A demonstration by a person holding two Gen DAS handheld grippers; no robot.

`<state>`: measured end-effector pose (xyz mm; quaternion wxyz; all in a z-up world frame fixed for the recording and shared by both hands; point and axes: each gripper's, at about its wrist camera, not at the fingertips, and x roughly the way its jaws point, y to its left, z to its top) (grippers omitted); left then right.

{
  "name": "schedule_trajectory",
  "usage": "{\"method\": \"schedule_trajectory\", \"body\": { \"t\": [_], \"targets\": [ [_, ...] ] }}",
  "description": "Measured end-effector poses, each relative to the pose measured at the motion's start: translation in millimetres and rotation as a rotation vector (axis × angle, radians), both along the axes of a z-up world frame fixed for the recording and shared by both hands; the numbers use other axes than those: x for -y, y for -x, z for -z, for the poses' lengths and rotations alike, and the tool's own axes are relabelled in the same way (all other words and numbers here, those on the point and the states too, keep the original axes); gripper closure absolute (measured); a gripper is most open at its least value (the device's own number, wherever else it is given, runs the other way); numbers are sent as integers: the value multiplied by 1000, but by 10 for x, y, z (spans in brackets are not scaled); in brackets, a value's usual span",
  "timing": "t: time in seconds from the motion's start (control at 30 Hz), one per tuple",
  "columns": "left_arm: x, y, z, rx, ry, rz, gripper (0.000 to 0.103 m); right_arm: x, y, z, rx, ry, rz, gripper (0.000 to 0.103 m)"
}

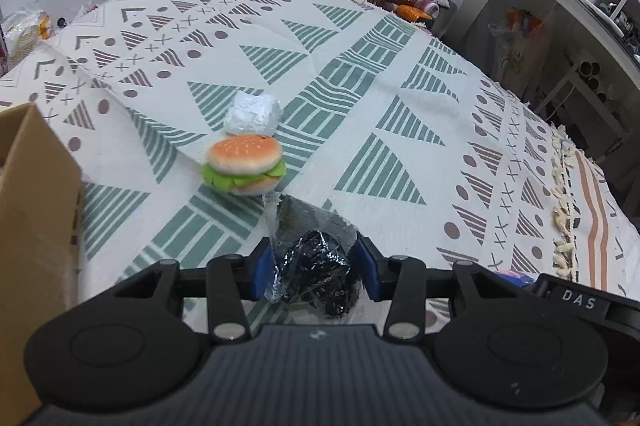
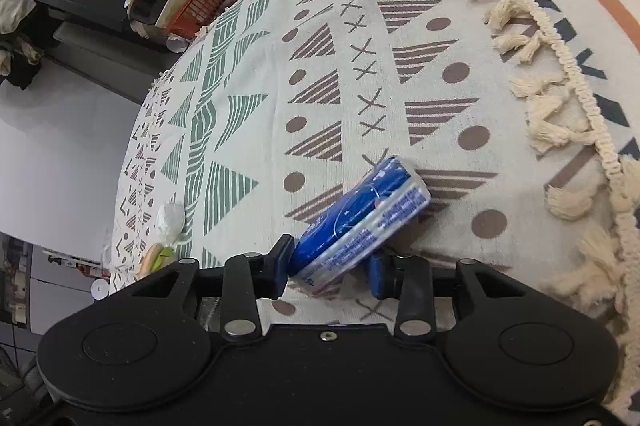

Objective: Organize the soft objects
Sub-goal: 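Grasp the black plastic bag with the left gripper while the right grasps the juice box, then carry the black bag and blue juice box toward the cardboard box with both grippers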

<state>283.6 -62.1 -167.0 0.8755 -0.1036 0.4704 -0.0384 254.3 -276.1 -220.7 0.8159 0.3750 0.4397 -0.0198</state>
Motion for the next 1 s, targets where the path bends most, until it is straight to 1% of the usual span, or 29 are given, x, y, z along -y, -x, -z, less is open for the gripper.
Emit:
{"method": "schedule_trajectory", "body": {
  "t": [0.07,0.13,0.3,0.43,0.57,0.7,0.8,0.87,0.93,1.0],
  "targets": [
    [-18,51,-58,10,-1,-4,59,-14,46,-28,12,7,-6,74],
    [-33,103,-114,19,-1,-7,59,-32,92,-75,30,20,-16,76],
    [-89,255,-234,38,11,-27,59,-94,199,-234,92,54,-40,77],
    [-157,393,-347,59,13,-41,59,-143,272,-343,124,81,-60,77],
    [-287,529,-465,82,22,-70,59,-209,343,-454,157,90,-92,77],
    [-450,690,-584,109,8,-97,59,-323,407,-574,191,117,-129,77],
    [-591,763,-647,103,15,-111,59,-396,451,-651,213,110,-156,77],
    [-690,817,-693,114,12,-124,59,-446,481,-704,231,111,-172,77],
    [-774,867,-743,130,5,-137,59,-486,497,-730,238,81,-184,77],
    [-866,908,-779,140,6,-156,59,-564,527,-773,251,94,-203,77]
  ]
}}
